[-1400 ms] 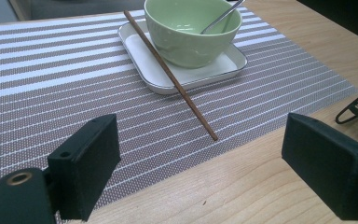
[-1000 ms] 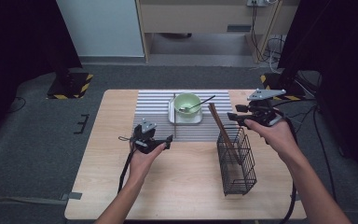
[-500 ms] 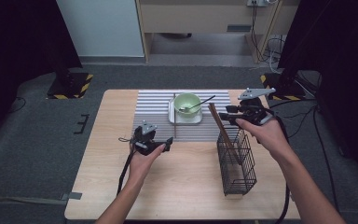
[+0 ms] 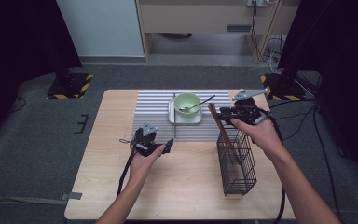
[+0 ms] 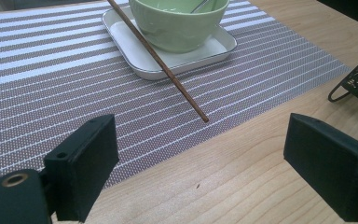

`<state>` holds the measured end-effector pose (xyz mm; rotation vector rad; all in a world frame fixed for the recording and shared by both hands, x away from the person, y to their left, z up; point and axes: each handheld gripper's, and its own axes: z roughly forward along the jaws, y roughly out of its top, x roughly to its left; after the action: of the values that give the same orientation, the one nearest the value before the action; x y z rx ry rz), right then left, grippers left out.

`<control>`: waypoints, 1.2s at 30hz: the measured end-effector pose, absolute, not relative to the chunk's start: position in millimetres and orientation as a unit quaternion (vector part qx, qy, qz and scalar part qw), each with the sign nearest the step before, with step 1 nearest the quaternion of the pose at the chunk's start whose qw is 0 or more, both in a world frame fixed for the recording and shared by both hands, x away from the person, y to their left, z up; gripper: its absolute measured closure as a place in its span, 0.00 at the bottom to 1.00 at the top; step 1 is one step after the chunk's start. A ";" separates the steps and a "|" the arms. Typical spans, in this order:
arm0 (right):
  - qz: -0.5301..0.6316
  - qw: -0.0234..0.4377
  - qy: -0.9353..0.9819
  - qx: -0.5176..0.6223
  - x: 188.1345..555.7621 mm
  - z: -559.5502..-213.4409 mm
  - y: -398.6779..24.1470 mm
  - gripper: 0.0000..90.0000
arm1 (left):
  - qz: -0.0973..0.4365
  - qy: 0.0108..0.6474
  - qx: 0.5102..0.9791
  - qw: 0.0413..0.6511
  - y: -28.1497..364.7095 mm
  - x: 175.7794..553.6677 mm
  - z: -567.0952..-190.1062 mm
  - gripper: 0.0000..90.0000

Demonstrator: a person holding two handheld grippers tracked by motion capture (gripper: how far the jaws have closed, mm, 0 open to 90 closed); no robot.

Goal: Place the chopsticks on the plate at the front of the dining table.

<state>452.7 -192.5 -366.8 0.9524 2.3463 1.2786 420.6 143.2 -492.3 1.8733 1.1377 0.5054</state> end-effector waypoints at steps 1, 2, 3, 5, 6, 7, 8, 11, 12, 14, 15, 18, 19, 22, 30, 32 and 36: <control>0.446 0.152 0.817 0.333 453.5 -367.7 -191.9 0.74 | 0.202 0.456 0.752 0.431 143.0 420.6 -492.5 0.10; 0.447 0.151 0.817 0.332 454.1 -368.5 -191.7 0.75 | 0.201 0.456 0.753 0.430 143.1 420.6 -492.9 0.10; 0.448 0.149 0.816 0.334 454.5 -369.0 -191.5 0.75 | 0.200 0.456 0.754 0.429 143.2 420.6 -493.4 0.10; 0.451 0.147 0.814 0.336 455.4 -369.8 -191.6 0.76 | 0.199 0.456 0.756 0.426 143.7 420.6 -494.4 0.10; 0.453 0.147 0.813 0.335 455.9 -369.9 -191.9 0.77 | 0.199 0.456 0.756 0.427 143.7 420.6 -494.9 0.10; 0.454 0.145 0.812 0.336 456.2 -369.9 -192.2 0.78 | 0.198 0.456 0.755 0.427 143.4 420.6 -495.2 0.10; 0.456 0.144 0.811 0.337 456.6 -369.8 -192.5 0.79 | 0.198 0.456 0.755 0.427 143.2 420.6 -495.4 0.10; 0.461 0.137 0.808 0.339 458.1 -369.8 -193.2 0.79 | 0.198 0.457 0.753 0.429 142.5 420.7 -495.6 0.10; 0.464 0.136 0.807 0.340 458.8 -369.9 -193.5 0.80 | 0.197 0.458 0.752 0.431 142.1 420.7 -495.7 0.10; 0.466 0.135 0.805 0.342 459.4 -369.7 -193.8 0.80 | 0.197 0.457 0.753 0.431 141.4 420.5 -495.8 0.11; 0.466 0.135 0.804 0.342 459.6 -369.5 -193.9 0.80 | 0.198 0.456 0.753 0.430 140.6 420.3 -496.2 0.11; 0.469 0.137 0.803 0.342 459.6 -368.9 -193.7 0.81 | 0.200 0.455 0.755 0.429 139.2 419.8 -497.0 0.11; 0.469 0.137 0.803 0.342 459.7 -368.8 -193.5 0.81 | 0.200 0.455 0.754 0.430 138.8 419.7 -497.1 0.11; 0.469 0.137 0.803 0.341 460.3 -369.8 -192.3 0.80 | 0.200 0.454 0.754 0.430 138.0 419.2 -497.1 0.11; 0.465 0.138 0.806 0.339 461.1 -372.0 -189.2 0.80 | 0.199 0.452 0.759 0.425 136.0 418.2 -499.0 0.11; 0.463 0.138 0.807 0.340 461.4 -372.8 -188.7 0.80 | 0.199 0.451 0.760 0.423 136.0 417.8 -499.6 0.11; 0.465 0.137 0.806 0.340 462.1 -373.7 -188.5 0.80 | 0.199 0.451 0.760 0.424 136.3 417.3 -501.0 0.11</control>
<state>462.1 -188.5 -373.7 0.9834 2.3318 1.3451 417.3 136.3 -501.0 1.9001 1.1293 0.4967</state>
